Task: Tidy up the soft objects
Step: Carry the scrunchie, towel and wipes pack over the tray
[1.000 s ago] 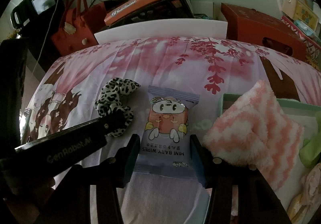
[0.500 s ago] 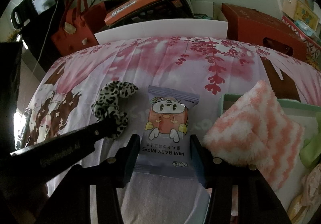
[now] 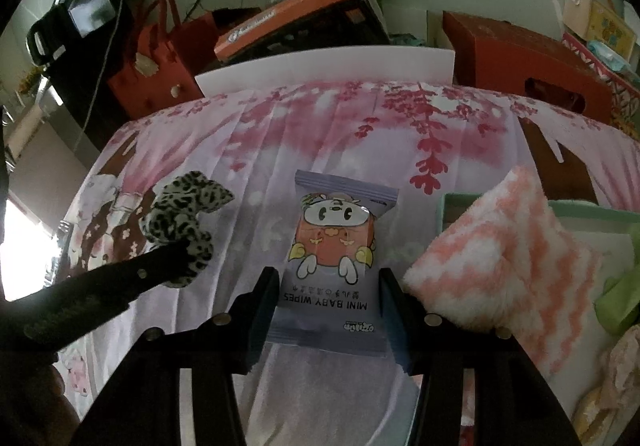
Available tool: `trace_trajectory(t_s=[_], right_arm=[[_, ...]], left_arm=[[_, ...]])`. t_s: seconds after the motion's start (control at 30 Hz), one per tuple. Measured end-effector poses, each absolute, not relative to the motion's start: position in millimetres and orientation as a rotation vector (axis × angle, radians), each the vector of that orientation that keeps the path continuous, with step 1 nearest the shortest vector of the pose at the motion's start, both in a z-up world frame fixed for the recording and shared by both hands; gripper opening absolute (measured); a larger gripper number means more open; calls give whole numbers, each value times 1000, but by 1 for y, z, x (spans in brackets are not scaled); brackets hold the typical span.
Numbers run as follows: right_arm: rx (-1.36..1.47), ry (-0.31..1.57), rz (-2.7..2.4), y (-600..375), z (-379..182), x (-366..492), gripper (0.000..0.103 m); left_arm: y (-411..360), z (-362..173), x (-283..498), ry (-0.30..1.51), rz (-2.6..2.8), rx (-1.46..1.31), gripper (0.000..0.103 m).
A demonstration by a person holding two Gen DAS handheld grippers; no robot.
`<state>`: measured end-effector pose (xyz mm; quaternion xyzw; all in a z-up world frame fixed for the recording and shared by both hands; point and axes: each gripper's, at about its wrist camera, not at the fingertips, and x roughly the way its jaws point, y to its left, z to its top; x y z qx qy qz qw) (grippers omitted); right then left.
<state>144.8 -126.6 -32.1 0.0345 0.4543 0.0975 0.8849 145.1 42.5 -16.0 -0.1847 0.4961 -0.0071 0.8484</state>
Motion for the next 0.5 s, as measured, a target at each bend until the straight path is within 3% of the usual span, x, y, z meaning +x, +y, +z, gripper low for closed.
trace_trajectory(t_s=[0.5], right_arm=[[74, 822, 206, -133, 20, 121, 53]], left_arm=[[48, 27, 117, 930, -5, -356, 11]])
